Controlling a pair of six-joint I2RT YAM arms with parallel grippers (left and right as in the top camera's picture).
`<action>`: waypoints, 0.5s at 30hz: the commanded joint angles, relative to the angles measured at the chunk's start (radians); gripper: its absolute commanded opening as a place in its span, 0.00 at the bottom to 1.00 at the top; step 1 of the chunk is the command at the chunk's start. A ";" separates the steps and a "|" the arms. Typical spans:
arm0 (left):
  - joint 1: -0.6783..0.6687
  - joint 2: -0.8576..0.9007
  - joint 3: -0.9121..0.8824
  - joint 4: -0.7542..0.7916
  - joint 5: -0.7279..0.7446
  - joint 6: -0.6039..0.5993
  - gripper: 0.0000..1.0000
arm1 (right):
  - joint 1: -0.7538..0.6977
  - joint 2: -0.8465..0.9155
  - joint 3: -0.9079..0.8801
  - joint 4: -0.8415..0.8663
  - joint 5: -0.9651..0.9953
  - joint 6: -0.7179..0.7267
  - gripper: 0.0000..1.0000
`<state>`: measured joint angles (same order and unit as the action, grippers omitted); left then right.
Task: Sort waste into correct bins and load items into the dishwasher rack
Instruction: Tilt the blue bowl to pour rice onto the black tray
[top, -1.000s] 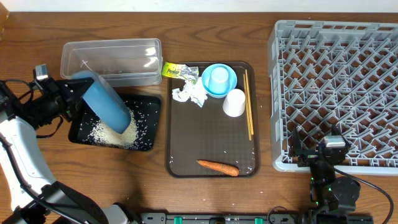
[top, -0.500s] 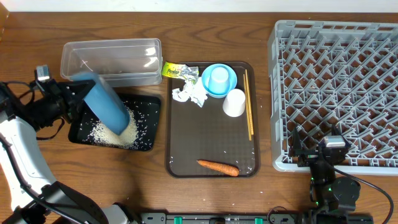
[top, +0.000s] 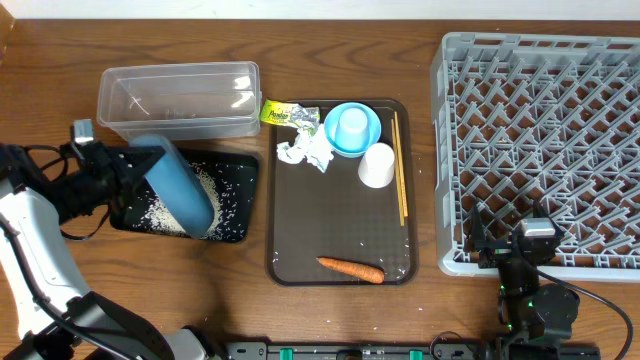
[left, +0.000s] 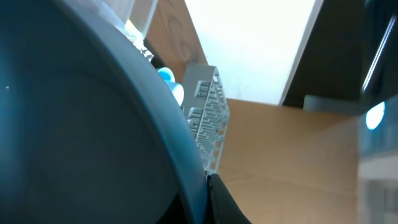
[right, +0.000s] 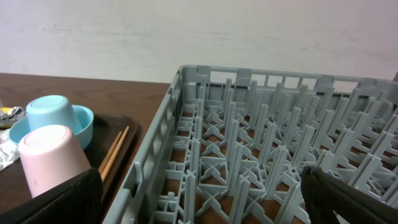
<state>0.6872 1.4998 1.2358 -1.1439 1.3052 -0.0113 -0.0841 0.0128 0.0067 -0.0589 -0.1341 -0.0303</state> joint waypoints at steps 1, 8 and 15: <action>-0.023 -0.032 0.009 -0.032 0.012 0.066 0.06 | 0.020 -0.002 -0.001 -0.005 0.003 -0.008 0.99; -0.157 -0.175 0.010 -0.097 -0.118 0.047 0.06 | 0.020 -0.002 -0.001 -0.005 0.003 -0.008 0.99; -0.420 -0.383 0.010 -0.058 -0.421 -0.156 0.07 | 0.020 -0.002 -0.001 -0.005 0.003 -0.008 0.99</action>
<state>0.3443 1.1790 1.2354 -1.2133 1.0256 -0.0769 -0.0841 0.0128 0.0067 -0.0593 -0.1345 -0.0303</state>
